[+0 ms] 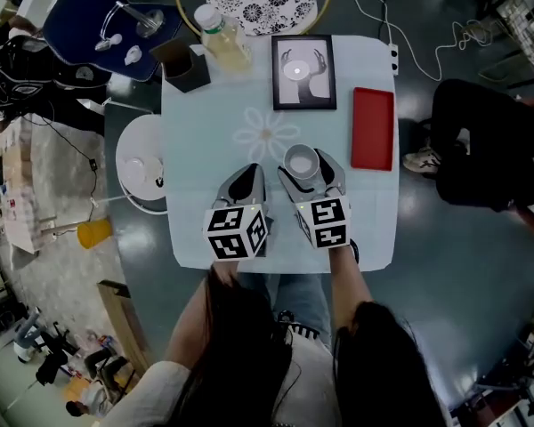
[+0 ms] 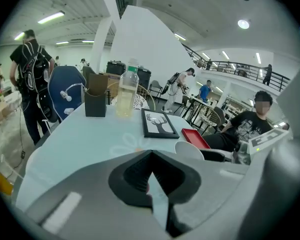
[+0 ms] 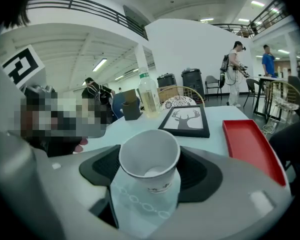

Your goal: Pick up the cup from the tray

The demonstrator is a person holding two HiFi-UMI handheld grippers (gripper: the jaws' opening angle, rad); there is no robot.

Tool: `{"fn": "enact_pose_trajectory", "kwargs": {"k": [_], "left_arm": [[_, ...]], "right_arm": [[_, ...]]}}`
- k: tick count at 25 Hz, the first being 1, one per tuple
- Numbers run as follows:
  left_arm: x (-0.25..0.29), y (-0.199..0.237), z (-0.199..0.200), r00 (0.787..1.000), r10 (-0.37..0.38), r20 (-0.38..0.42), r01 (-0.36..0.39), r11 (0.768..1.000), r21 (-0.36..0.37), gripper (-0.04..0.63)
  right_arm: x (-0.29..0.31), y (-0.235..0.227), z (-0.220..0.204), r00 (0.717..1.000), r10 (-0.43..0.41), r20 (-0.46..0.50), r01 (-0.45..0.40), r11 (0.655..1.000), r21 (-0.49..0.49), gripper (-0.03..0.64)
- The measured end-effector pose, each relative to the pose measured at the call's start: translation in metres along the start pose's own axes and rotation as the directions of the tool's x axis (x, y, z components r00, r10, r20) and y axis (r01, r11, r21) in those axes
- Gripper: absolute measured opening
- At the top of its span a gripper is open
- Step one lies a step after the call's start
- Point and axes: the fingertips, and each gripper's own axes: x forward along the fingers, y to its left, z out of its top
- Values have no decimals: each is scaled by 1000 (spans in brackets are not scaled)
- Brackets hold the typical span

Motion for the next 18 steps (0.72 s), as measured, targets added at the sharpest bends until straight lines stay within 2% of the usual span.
{"fn": "enact_pose_trajectory", "kwargs": {"k": [2, 5, 7, 12, 18], "left_arm": [[1, -2, 5, 1000, -12, 13, 12, 1000, -4, 1], [4, -6, 6, 1000, -24, 12, 24, 1000, 16, 2], [4, -7, 4, 999, -35, 7, 35, 999, 9, 0], [-1, -16, 1, 998, -58, 4, 58, 998, 23, 1], [-22, -33, 20, 990, -125, 57, 122, 991, 63, 2]], "right_arm": [[1, 2, -2, 1000, 15, -5, -15, 1000, -7, 371], [0, 1, 0, 999, 37, 25, -38, 998, 41, 457], [-2, 0, 6, 998, 44, 54, -47, 997, 60, 480], [-16, -1, 22, 994, 51, 95, -57, 996, 63, 495], [-45, 4, 46, 989, 35, 142, -43, 998, 50, 505]]}}
